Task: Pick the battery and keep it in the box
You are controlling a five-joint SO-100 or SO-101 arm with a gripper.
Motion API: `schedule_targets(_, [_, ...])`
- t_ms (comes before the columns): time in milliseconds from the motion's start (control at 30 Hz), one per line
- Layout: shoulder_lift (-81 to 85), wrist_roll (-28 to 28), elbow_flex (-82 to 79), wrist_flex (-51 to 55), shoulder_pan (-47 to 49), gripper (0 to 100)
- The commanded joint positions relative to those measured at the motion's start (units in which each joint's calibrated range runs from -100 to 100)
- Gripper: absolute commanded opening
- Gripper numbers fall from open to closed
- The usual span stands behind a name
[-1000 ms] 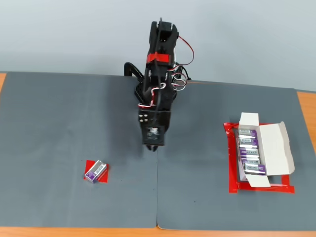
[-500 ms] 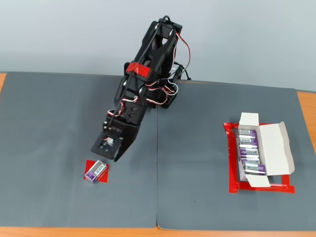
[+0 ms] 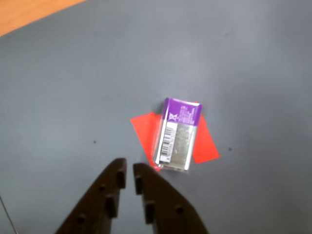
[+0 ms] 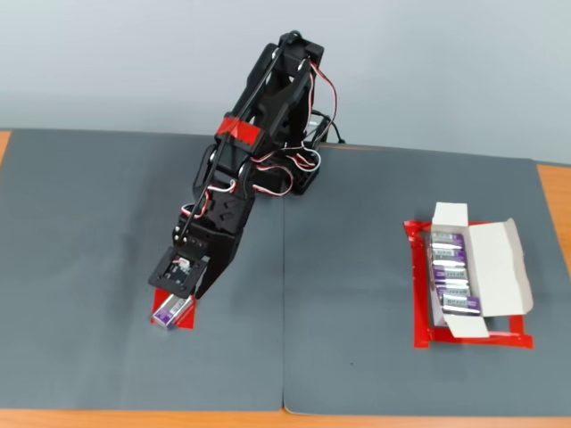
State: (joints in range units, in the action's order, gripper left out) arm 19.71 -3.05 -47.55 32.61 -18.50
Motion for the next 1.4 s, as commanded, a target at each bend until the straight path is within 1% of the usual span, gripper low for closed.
schedule_targets(0, [-2.2, 1.2, 5.72, 0.2, -1.91, 2])
schedule_targets(167, [-6.61, 1.2, 10.78, 0.2, -3.7, 3])
schedule_targets(333, [-7.97, 1.1, 11.42, 0.29, -3.77, 16])
schedule_targets(400, [-8.14, 1.1, 11.42, 0.29, -3.77, 19])
schedule_targets(1367, [-16.11, 1.72, 11.69, -0.58, -2.8, 20])
